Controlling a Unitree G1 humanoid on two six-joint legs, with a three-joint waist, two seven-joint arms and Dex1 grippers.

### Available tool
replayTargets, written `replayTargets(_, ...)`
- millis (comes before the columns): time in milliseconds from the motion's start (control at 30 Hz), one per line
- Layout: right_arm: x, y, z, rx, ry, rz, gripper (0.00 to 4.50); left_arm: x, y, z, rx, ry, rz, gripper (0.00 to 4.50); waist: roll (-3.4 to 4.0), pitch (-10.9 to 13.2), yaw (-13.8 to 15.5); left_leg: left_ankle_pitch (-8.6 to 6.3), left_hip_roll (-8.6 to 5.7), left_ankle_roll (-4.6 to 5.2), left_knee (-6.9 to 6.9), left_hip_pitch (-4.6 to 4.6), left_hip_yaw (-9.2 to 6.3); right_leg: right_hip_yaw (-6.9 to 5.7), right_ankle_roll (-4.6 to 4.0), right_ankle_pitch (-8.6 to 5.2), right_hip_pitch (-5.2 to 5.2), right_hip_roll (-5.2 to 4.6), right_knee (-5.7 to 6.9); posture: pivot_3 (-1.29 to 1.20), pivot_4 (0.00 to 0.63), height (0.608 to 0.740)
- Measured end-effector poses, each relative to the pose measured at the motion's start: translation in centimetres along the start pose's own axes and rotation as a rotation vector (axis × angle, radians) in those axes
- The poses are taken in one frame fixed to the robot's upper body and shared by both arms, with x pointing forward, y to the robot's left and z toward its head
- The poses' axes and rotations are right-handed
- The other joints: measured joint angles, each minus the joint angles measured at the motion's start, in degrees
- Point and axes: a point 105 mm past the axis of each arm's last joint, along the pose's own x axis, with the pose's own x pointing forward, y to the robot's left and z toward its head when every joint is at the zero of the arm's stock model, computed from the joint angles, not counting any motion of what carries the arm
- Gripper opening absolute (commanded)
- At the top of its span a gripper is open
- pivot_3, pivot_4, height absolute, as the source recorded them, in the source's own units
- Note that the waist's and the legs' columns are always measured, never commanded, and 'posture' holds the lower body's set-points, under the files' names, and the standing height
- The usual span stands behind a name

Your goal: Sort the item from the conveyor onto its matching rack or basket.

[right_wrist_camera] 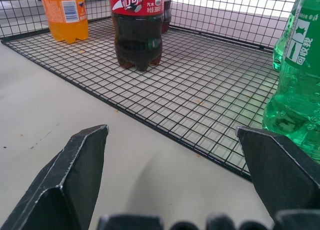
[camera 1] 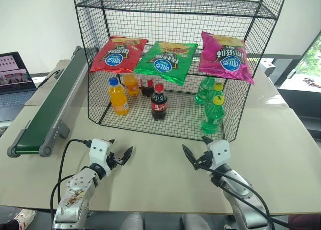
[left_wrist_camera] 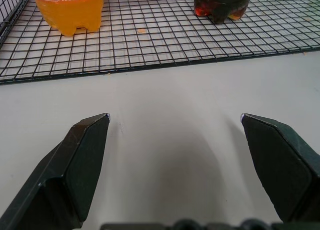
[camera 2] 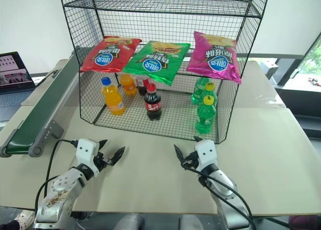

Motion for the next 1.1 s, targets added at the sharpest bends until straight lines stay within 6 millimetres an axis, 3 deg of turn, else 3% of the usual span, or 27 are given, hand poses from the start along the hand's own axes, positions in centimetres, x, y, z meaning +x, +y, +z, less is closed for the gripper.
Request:
replayTargets(300, 0.0, -0.2, 0.0, 0.001, 0.007, -0.006, 4.5, 0.3, 1.6, 0.3, 0.098, 0.024, 0.137, 4.47, -0.01, 0.0, 0.05, 0.0, -0.01, 0.0, 0.01, 0.0, -0.01, 0.0, -0.01, 0.01, 0.0, 0.0, 0.0, 0.0, 0.15, 0.738)
replayTargets(533, -0.1, -0.3, -0.1, 0.0, 0.01, -0.009, 4.5, 0.4, 0.5, 1.4, -0.014, -0.031, 0.016, 4.47, 0.0, -0.01, -0.05, 0.0, 0.0, 0.0, 0.0, 0.0, 0.0, 0.0, -0.01, 0.01, 0.0, 0.0, 0.02, 0.0, 0.15, 0.738)
replayTargets(1100, -0.1, -0.2, -0.1, 0.002, 0.012, -0.008, 4.5, 0.0, 0.3, 1.4, -0.025, -0.03, -0.04, 4.47, 0.0, -0.01, -0.01, 0.0, 0.0, 0.0, 0.01, 0.0, 0.0, 0.0, -0.01, 0.01, 0.0, 0.0, 0.01, 0.0, 0.15, 0.738)
